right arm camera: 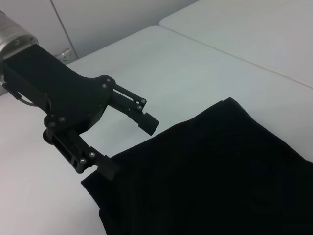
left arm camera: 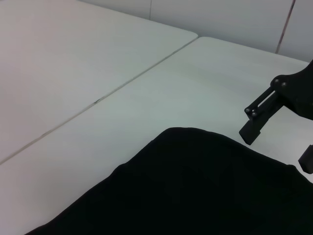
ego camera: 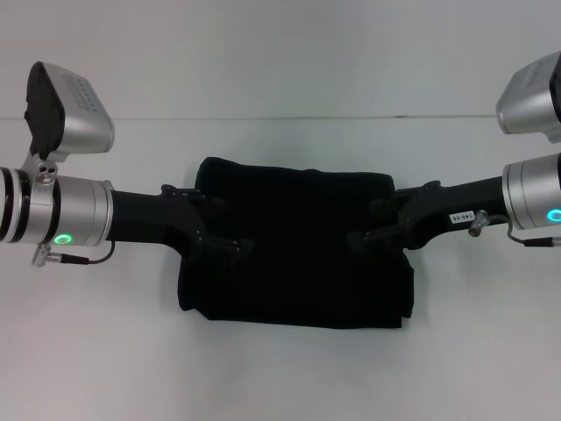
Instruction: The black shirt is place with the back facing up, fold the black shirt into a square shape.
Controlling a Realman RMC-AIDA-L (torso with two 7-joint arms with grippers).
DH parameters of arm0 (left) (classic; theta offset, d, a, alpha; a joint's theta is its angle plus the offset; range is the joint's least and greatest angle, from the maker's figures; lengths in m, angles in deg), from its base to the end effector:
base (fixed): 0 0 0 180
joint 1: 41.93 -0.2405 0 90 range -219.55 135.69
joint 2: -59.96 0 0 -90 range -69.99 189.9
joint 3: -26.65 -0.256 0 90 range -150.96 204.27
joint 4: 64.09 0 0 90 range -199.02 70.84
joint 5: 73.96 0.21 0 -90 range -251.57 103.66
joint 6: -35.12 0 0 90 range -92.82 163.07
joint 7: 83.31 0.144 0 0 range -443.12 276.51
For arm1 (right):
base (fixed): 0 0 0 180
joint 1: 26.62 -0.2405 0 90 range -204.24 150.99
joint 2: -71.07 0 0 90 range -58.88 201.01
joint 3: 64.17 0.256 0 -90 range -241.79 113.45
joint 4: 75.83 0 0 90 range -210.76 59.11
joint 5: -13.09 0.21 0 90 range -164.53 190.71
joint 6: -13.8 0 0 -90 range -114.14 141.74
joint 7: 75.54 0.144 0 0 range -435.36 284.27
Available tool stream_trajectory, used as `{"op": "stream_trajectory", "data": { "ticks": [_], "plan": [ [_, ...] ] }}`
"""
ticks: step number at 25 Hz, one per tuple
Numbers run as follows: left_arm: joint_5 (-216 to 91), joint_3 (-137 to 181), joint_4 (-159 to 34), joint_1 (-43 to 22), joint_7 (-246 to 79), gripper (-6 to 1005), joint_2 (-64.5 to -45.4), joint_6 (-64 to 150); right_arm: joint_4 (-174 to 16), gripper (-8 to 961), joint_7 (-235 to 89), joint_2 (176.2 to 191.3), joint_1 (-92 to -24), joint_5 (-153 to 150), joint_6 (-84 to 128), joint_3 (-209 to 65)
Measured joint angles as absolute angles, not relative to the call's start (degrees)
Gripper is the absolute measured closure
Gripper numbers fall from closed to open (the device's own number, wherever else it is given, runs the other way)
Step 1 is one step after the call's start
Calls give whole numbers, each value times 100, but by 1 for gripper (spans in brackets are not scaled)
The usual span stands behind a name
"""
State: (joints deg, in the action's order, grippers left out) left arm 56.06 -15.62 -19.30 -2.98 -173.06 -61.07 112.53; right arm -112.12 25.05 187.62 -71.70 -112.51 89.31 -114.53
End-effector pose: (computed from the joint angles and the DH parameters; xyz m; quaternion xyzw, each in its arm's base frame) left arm -0.2347 0.3838 -0.0075 -0.9602 -0.1993 -0.0952 0.1709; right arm 0.2110 0.4014 -0.0164 -0.9556 0.2551 0.0862 0.1201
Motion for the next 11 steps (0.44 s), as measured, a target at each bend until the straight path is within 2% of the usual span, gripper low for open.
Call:
{"op": "stream_trajectory", "data": {
  "ticks": [11],
  "plan": [
    [5612, -1498, -1925, -333, -17312, 139, -6112, 11255, -11214, 99, 2448, 18756, -7166, -11220, 8966, -11402]
  ]
}}
